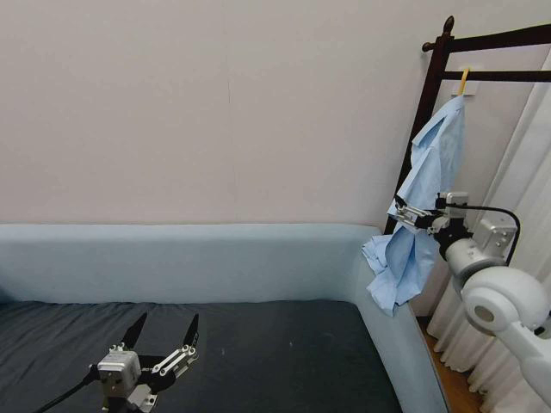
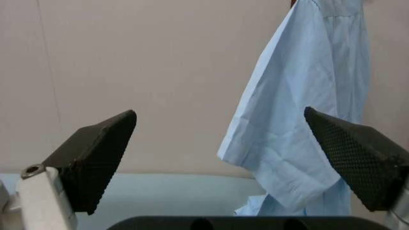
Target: Pick up the clothes from the sofa and hang them on the clothes hanger.
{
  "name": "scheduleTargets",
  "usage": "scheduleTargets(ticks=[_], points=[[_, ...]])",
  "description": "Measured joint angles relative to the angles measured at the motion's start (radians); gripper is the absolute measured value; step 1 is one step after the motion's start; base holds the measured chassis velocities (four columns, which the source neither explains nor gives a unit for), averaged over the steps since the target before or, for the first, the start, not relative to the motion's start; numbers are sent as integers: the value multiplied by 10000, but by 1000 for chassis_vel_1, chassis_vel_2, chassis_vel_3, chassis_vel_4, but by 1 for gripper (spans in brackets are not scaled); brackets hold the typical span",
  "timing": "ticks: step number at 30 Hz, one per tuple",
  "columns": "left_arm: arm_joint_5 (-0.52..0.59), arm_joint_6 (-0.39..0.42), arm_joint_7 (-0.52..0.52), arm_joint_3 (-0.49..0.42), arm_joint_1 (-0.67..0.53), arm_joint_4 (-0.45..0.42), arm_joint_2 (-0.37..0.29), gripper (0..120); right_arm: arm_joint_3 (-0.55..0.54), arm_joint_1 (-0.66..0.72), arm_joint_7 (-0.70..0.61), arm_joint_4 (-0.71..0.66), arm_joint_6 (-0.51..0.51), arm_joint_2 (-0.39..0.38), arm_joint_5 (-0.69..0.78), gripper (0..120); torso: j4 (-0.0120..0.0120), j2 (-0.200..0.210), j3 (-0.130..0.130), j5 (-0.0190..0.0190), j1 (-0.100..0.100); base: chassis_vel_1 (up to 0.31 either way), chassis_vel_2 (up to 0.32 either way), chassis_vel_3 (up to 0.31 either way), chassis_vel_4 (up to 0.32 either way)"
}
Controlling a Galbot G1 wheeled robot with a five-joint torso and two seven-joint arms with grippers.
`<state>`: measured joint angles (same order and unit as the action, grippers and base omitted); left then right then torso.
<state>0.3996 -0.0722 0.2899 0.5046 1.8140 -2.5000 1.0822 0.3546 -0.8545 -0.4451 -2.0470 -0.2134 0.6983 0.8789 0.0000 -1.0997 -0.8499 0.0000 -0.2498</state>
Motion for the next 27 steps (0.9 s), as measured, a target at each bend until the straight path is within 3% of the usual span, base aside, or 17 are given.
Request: scheduleTargets(ticks=[27], points=[[0,0,0,0,0,-1,0,100,3105,-6164,2180,-1861,2721,2355,-3307,100,-1,0,0,0,0,0,0,0,0]])
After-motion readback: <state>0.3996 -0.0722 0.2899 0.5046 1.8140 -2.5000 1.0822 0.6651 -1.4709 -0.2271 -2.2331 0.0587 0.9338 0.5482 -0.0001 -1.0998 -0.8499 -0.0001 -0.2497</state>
